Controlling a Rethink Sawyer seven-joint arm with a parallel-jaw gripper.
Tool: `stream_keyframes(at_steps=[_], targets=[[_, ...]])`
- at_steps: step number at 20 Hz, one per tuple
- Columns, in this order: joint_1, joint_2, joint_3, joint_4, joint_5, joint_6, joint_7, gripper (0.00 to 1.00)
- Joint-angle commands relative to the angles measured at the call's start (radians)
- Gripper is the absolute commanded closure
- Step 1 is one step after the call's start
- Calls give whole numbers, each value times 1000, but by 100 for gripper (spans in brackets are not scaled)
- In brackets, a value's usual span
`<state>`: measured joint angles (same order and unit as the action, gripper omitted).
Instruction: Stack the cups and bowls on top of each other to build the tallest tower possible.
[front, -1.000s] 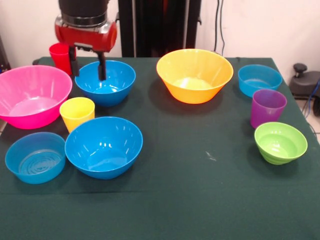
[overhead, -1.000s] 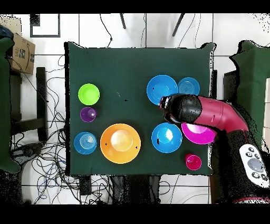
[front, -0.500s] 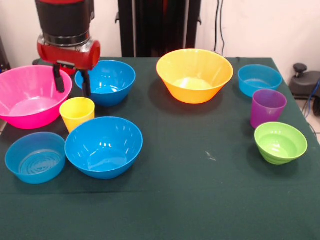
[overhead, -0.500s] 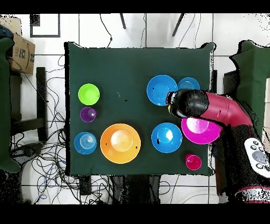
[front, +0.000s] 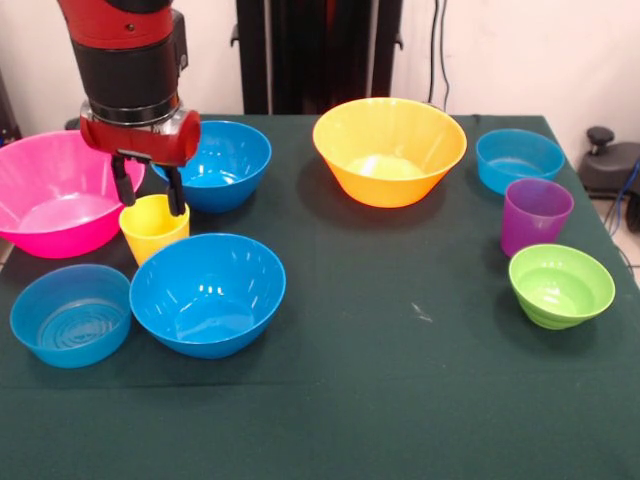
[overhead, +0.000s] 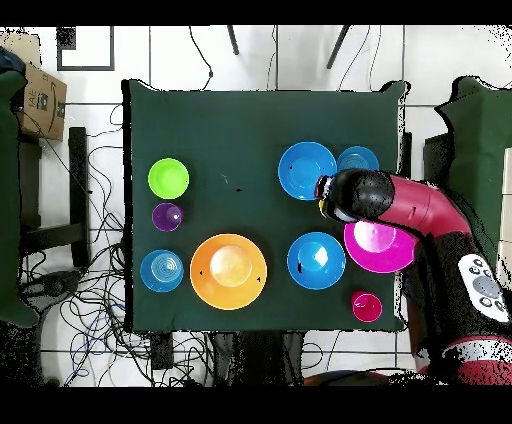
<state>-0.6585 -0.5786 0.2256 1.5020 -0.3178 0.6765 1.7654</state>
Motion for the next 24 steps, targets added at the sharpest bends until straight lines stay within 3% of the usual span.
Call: stream_keyframes(at_steps=[1,24], targets=[[24,19,27,-21,-38,11,-21,0],[54,7,10,-9,-27,11,24,0]])
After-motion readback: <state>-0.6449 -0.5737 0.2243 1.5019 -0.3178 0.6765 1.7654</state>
